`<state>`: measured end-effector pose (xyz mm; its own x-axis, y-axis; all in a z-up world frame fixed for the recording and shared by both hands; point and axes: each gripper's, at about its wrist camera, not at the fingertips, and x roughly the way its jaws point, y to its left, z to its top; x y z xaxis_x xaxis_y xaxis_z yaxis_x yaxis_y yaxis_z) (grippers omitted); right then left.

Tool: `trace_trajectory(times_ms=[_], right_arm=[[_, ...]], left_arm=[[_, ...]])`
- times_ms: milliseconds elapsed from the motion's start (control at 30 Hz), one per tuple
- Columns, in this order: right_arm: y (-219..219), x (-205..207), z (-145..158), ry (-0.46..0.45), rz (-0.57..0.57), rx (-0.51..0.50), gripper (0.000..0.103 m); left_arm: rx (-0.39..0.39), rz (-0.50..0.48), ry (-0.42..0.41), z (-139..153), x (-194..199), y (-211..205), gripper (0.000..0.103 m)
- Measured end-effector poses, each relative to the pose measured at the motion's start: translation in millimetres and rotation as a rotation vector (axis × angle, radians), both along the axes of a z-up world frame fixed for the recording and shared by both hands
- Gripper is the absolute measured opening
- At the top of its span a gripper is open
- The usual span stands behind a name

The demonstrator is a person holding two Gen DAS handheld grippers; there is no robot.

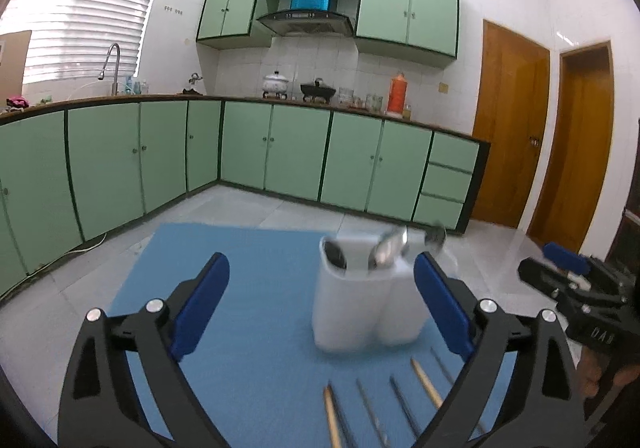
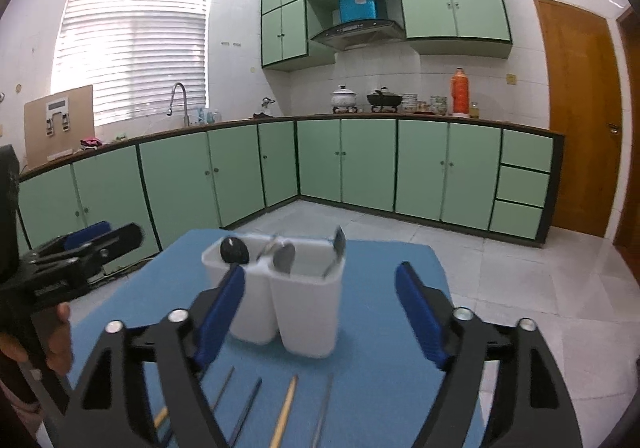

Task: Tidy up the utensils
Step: 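Open both grippers to release the spoons into the holder, then move both tools back over the chopsticks and close the right gripper on a dark chopstick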

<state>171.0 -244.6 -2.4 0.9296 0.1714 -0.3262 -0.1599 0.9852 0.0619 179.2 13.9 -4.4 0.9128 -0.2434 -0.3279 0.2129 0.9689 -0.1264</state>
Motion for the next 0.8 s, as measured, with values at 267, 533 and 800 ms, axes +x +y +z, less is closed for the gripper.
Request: trace_trajectory(times_ms=[267,533,800], right_arm=[[-9.0,-51.1,-41.9,0.085,-0.035,0.028,0.086],[-2.6,-102.1,-92.8,0.113,-0.090,-0.003,0.086],[-2.5,-140.6,-127.1,0.121,-0.130,-0.006,0.084]], left_arm=[[0.072,0.016,0.063,-37.1,-63.8,11.2,0.096],[0.121,0.045,0.119,-86.6,-120.1,17.2,0.096],[0.127,0.066,0.138,-111.4,-157.5,21.6,0.095]])
